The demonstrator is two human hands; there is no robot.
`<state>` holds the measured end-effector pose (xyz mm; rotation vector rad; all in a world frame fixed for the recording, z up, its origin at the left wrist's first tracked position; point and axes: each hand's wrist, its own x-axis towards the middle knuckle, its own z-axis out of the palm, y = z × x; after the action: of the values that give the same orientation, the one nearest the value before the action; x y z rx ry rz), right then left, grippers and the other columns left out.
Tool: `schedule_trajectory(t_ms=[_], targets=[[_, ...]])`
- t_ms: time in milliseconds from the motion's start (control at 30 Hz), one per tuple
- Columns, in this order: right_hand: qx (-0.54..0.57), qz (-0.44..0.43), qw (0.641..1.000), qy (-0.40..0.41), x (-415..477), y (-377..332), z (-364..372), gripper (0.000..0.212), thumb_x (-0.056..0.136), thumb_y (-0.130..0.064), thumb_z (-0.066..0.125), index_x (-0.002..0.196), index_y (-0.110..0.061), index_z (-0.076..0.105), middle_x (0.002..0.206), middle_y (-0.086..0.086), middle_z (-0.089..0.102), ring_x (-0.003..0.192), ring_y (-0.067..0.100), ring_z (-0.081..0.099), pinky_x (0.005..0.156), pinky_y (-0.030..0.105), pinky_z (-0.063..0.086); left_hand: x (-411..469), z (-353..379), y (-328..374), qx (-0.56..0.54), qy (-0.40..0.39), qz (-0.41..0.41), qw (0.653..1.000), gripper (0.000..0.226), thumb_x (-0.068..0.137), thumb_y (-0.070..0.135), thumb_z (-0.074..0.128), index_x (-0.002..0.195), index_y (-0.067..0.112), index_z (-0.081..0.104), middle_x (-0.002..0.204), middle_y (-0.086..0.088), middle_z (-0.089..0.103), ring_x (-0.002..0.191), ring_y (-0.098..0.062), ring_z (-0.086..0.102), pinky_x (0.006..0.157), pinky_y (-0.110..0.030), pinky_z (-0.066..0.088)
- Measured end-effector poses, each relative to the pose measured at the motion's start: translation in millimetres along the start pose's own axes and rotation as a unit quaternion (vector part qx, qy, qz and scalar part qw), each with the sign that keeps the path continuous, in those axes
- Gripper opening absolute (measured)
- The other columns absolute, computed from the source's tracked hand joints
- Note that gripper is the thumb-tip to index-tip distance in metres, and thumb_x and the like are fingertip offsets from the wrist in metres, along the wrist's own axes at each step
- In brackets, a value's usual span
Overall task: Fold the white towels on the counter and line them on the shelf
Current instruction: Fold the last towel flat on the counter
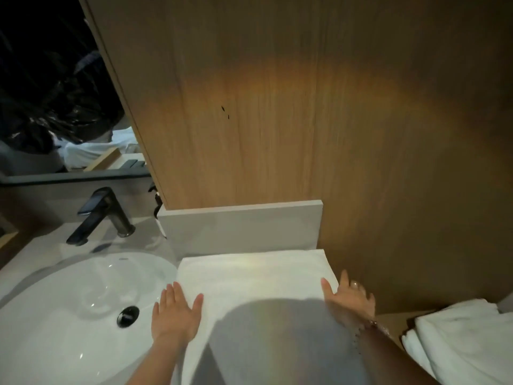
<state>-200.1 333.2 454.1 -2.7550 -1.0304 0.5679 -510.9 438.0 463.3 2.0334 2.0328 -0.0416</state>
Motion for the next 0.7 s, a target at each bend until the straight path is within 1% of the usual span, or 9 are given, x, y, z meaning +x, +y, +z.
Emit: schedule_trajectory(t_ms=[100, 200, 300, 400, 467, 533, 633, 700], targets=[[-0.008, 0.003, 1.000, 0.000, -21.6, 14.4, -2.9, 0.070, 0.095, -0.059, 0.011, 0.151, -0.017, 0.006, 0.155, 0.006, 0.024, 0.142, 0.025, 0.021, 0.115, 0.043, 0.015, -33.0, 6.8, -13.3, 0.000, 0.012, -0.006, 1.000, 0.069, 0.098, 0.050, 0.016, 0.150, 0.007, -0.003, 0.159, -0.007, -0.001, 0.146, -0.020, -0.001, 0.119, -0.037, 0.004], [0.000, -0.027, 1.000, -0.014, -49.0, 29.2, -7.0, 0.068, 0.097, -0.055, 0.013, 0.152, -0.016, 0.004, 0.155, 0.007, 0.023, 0.141, 0.027, 0.024, 0.113, 0.042, 0.021, -67.2, 12.2, -24.7, -0.042, 0.014, 0.005, 0.999, 0.067, 0.100, 0.045, 0.020, 0.149, 0.006, -0.001, 0.159, -0.009, -0.001, 0.146, -0.021, 0.000, 0.118, -0.036, 0.006], [0.049, -0.043, 0.997, -0.043, -77.8, 48.8, -5.2, 0.067, 0.097, -0.055, 0.016, 0.152, -0.018, 0.003, 0.156, 0.008, 0.019, 0.141, 0.030, 0.024, 0.111, 0.043, 0.025, -102.1, 17.2, -41.5, -0.089, 0.009, 0.017, 0.996, 0.065, 0.100, 0.039, 0.027, 0.149, 0.004, 0.002, 0.159, -0.011, 0.002, 0.146, -0.022, 0.002, 0.118, -0.032, 0.006], [0.130, -0.055, 0.986, -0.088, -101.5, 71.5, 3.4, 0.065, 0.098, -0.053, 0.021, 0.152, -0.021, 0.003, 0.157, 0.008, 0.017, 0.141, 0.032, 0.025, 0.111, 0.045, 0.027, -141.7, 22.2, -54.3, -0.105, 0.025, 0.018, 0.994, 0.064, 0.100, 0.037, 0.031, 0.149, 0.004, 0.007, 0.158, -0.011, 0.009, 0.146, -0.023, 0.008, 0.118, -0.032, 0.010], [0.185, -0.066, 0.973, -0.124, -116.7, 86.1, 8.2, 0.065, 0.098, -0.051, 0.025, 0.152, -0.022, 0.004, 0.156, 0.007, 0.023, 0.139, 0.032, 0.030, 0.110, 0.045, 0.030, -167.7, 27.5, -60.0, -0.114, 0.027, 0.019, 0.993, 0.063, 0.100, 0.037, 0.031, 0.150, 0.004, 0.009, 0.158, -0.011, 0.011, 0.145, -0.024, 0.010, 0.118, -0.033, 0.012], [0.226, -0.076, 0.960, -0.146, -132.6, 97.3, 10.6, 0.063, 0.099, -0.049, 0.028, 0.152, -0.024, 0.005, 0.152, 0.006, 0.033, 0.134, 0.031, 0.039, 0.107, 0.044, 0.035, -187.4, 33.2, -67.0, -0.119, 0.035, 0.020, 0.992, 0.062, 0.100, 0.037, 0.031, 0.150, 0.004, 0.012, 0.157, -0.011, 0.015, 0.144, -0.025, 0.015, 0.118, -0.034, 0.014], [0.262, -0.083, 0.948, -0.161, -156.2, 108.3, 11.3, 0.058, 0.100, -0.044, 0.028, 0.151, -0.022, 0.012, 0.147, 0.006, 0.039, 0.130, 0.029, 0.044, 0.102, 0.041, 0.039, -209.1, 36.0, -75.4, -0.137, 0.054, 0.022, 0.989, 0.057, 0.099, 0.032, 0.036, 0.147, 0.004, 0.023, 0.151, -0.013, 0.030, 0.138, -0.028, 0.029, 0.114, -0.039, 0.025], [0.279, -0.089, 0.942, -0.163, -169.5, 115.2, 13.5, 0.054, 0.101, -0.042, 0.027, 0.149, -0.019, 0.018, 0.145, 0.007, 0.042, 0.127, 0.028, 0.046, 0.098, 0.037, 0.041, -222.4, 36.6, -77.2, -0.125, 0.079, 0.015, 0.989, 0.053, 0.098, 0.030, 0.037, 0.145, 0.006, 0.029, 0.147, -0.013, 0.038, 0.133, -0.029, 0.037, 0.110, -0.040, 0.032]])
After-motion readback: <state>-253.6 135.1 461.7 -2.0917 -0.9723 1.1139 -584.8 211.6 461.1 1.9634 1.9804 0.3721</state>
